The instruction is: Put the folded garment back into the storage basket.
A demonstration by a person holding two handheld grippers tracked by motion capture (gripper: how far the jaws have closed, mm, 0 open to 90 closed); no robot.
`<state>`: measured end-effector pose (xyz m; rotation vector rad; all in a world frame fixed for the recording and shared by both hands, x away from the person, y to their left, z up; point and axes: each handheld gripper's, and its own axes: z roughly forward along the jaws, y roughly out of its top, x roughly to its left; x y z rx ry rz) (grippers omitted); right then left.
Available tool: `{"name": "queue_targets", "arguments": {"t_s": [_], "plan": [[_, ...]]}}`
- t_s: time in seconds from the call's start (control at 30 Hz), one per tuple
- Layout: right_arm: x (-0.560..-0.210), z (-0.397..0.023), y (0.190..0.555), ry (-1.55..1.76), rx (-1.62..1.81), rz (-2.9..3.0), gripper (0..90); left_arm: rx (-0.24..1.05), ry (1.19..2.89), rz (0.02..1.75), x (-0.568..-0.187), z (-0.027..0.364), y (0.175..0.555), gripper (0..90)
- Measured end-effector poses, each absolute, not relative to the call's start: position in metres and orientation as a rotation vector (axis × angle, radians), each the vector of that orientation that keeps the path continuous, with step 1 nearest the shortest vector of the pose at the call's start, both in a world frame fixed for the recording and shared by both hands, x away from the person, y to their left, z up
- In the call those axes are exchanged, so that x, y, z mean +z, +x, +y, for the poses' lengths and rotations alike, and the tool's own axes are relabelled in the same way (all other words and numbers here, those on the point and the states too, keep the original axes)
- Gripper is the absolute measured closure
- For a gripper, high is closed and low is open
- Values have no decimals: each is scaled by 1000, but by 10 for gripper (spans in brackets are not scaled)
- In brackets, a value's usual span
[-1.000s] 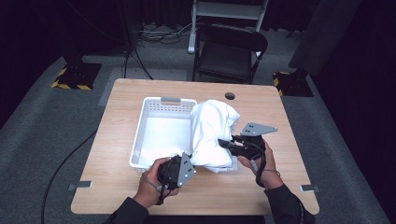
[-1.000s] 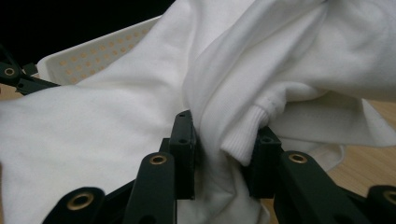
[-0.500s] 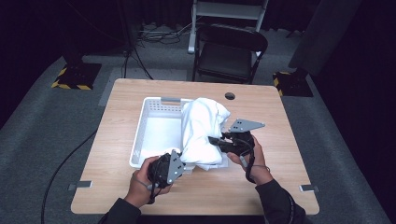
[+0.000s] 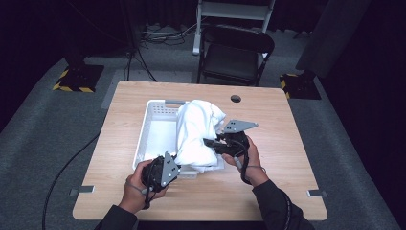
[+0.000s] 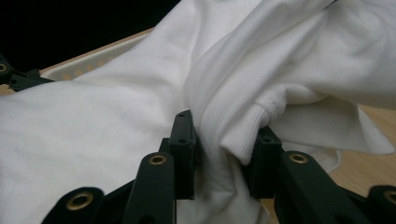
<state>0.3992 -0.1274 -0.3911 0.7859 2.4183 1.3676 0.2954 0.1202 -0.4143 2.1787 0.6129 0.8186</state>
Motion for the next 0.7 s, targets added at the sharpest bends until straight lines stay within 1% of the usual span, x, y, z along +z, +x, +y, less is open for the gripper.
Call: {"name": "queue_targets", "arguments": {"t_s": [0.7], "plan": [[-395,-101,405,731,1306,2445,684,806,2153,694,-422,136,296,726]]}}
